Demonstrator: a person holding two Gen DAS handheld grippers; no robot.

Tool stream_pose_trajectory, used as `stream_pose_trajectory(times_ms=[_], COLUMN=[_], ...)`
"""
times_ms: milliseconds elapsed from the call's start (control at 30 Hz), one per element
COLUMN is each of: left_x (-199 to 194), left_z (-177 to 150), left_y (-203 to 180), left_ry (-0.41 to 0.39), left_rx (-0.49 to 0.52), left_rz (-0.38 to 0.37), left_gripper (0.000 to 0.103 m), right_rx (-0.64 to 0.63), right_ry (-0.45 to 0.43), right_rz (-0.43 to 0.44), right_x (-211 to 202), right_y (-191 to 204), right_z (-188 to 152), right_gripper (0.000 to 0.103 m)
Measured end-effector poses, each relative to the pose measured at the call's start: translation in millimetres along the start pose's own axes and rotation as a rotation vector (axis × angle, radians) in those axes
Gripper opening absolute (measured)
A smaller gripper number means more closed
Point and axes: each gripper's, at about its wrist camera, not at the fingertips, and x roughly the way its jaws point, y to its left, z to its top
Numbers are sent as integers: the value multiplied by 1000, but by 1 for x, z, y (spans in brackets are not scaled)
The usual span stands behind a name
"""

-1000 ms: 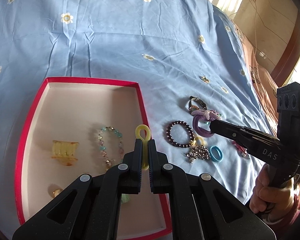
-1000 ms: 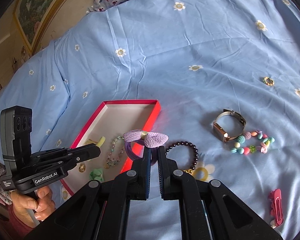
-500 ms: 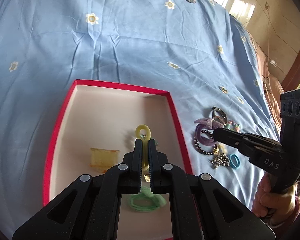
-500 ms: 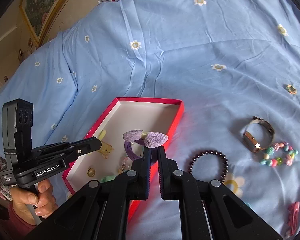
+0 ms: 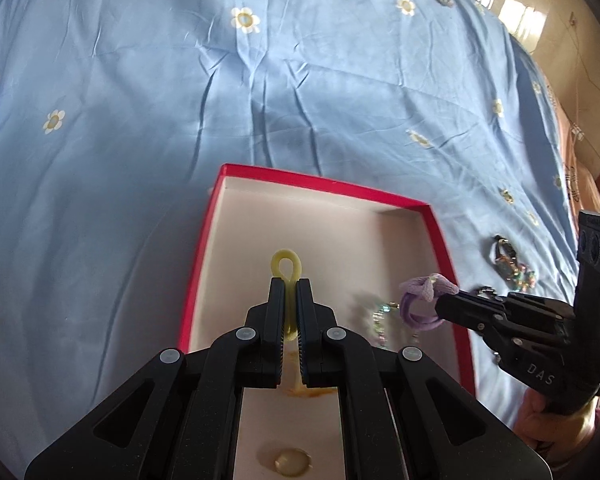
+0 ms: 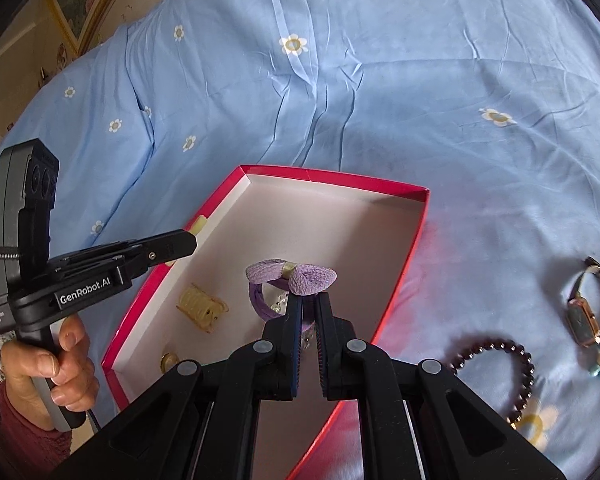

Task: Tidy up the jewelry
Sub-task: 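Carry the yellow bangle and purple bow tie over the box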

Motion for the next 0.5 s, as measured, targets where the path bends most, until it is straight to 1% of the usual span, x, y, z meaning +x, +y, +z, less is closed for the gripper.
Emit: stream_pose_trajectory(times_ms=[267,333,467,500], left_x=[21,24,27,28], left_z=[-7,-7,-8,-8], left_y=[1,1,1,0], left_ry=[59,67,85,88], left_rx=[22,21,27,30], left_rz=[19,25,35,39], left_gripper=[5,5,9,12], right_rx=[-18,-24,-39,-39], right_ry=[57,68,68,68], right_rz=[-9,-9,-17,-17], right_x=[29,32,33,33], right_y=[1,2,5,5], right_z=[0,-1,-2,-2], right_gripper=[7,10,11,11])
